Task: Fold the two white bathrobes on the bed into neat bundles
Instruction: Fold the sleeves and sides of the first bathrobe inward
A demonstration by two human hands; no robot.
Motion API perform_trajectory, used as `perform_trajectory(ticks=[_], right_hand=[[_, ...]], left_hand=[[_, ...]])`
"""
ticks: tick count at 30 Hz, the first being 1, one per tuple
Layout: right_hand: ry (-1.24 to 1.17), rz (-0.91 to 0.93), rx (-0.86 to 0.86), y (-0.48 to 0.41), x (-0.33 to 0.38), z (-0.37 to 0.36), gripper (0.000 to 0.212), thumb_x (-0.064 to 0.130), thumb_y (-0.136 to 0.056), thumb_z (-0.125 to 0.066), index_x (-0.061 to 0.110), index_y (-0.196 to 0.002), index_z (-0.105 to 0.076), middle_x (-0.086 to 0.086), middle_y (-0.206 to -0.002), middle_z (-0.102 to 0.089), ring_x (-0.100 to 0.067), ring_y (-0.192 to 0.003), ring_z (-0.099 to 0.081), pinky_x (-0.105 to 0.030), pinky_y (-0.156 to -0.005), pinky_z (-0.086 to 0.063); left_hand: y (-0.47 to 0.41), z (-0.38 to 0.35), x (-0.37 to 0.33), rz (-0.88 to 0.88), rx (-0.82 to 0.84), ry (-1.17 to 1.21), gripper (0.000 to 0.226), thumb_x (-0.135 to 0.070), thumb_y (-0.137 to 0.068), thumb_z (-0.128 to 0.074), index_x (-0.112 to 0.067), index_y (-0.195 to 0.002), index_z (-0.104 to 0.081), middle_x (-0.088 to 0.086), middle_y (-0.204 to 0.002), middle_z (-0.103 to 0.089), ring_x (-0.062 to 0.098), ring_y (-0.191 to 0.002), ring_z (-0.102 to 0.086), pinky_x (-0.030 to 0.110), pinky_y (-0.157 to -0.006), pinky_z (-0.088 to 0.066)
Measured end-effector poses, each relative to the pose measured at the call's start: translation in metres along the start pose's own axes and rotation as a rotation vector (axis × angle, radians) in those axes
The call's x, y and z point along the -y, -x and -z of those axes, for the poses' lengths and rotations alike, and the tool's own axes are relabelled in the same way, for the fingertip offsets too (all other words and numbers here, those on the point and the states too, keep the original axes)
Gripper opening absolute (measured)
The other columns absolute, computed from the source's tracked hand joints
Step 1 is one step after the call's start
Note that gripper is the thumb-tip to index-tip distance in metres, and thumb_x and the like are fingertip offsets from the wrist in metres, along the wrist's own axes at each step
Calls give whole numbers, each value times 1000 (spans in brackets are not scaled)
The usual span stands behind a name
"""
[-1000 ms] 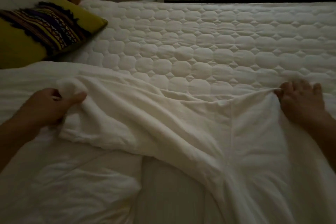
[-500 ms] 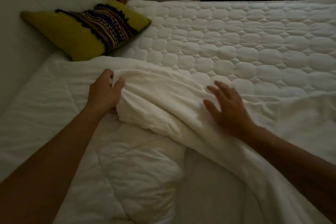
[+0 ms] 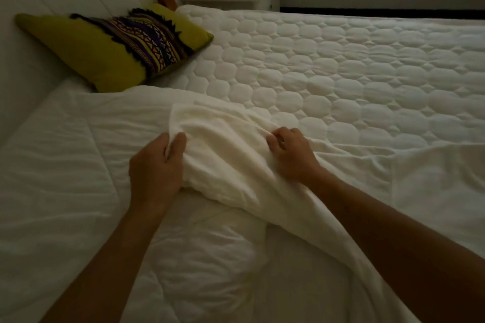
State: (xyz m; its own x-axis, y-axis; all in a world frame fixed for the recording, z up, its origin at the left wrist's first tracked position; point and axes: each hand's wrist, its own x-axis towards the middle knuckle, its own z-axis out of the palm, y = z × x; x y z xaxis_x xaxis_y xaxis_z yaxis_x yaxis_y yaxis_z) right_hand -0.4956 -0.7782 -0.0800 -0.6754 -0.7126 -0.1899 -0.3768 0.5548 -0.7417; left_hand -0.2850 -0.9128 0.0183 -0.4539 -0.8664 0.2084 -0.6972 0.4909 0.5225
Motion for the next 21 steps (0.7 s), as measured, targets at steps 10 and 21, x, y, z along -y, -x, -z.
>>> perform_trajectory(ticks=[10,21], right_hand=[[82,199,-260,-32,9,-16,28,33,-108,-34,12,-108,-53,-14,-96,-64,-37,-88,-57,-43,-77,-37],[416,151,-24,-11,-93,57,46,50,-105,-31,20,-81,-54,3,-73,-52,-21,-72,-52,-39,-72,-44]], left_hand=[[-47,12,28,-16,27,-52,48,-37,-99,-58,-13,-61,-43,6,-57,-47,33,-60,-49,37,-62,-30],[-7,-75,-96,-673,84,-195,21,-21,-88,-61,-17,-108,-68,11,-98,-68,36,-86,-62,44,-77,-45]])
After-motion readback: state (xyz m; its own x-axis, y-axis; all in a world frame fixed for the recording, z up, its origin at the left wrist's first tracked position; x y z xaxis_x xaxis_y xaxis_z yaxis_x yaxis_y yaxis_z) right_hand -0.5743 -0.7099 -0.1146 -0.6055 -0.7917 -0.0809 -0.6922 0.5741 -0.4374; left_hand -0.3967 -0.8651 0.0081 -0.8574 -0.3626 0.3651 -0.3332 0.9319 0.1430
